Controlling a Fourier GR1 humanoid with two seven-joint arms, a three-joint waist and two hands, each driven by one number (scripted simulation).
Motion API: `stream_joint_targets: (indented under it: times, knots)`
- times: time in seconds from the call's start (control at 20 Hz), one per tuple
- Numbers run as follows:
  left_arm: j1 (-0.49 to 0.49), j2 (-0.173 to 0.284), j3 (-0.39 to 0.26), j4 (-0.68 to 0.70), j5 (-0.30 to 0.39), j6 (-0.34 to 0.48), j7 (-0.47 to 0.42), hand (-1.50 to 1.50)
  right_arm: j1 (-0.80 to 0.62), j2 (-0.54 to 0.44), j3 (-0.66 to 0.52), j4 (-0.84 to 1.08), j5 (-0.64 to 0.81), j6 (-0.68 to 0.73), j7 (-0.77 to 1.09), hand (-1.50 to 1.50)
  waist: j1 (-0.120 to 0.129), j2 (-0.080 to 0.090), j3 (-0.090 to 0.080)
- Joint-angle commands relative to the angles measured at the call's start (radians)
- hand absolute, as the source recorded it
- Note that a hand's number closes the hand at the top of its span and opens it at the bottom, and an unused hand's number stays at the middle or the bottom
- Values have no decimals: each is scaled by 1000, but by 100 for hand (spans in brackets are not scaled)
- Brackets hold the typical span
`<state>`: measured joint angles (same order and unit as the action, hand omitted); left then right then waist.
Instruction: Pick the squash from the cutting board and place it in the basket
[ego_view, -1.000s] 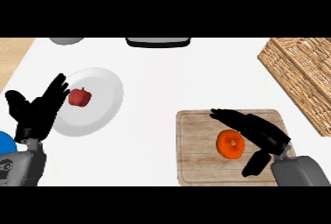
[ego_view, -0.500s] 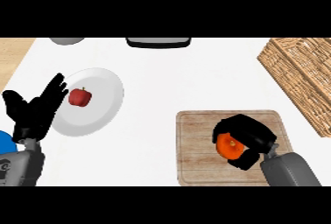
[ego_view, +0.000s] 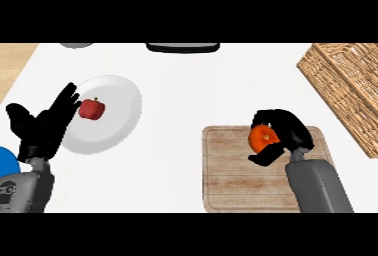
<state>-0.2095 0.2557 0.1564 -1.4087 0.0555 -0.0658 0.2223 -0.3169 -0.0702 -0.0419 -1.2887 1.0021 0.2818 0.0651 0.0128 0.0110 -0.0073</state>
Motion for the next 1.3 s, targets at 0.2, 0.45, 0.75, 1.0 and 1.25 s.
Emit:
stream_joint_targets:
  times: [0.2, 0.45, 0.75, 1.0, 1.25]
  knots:
    - [-49, -13, -37, -1, 7, -33, 6, 0, -257, 69, -160, 128, 1, -281, 573, 150, 99, 23, 8]
    - [-65, -49, -78, 5, -15, -22, 8, 0, -448, 70, -150, 183, -51, -603, 687, 150, 139, 24, 10]
    - [-104, -29, -60, 37, -22, -13, 25, 0, -659, 70, -83, 321, 136, -905, 798, 150, 114, 21, 5]
    - [-85, -30, -52, 33, -25, -3, 18, 0, -875, 70, -111, 506, 300, -947, 1007, 150, 86, 11, 4]
    - [-63, -23, -41, 18, -27, 5, 24, 0, -1009, 11, -170, 666, 387, -928, 1097, 150, 58, 7, 5]
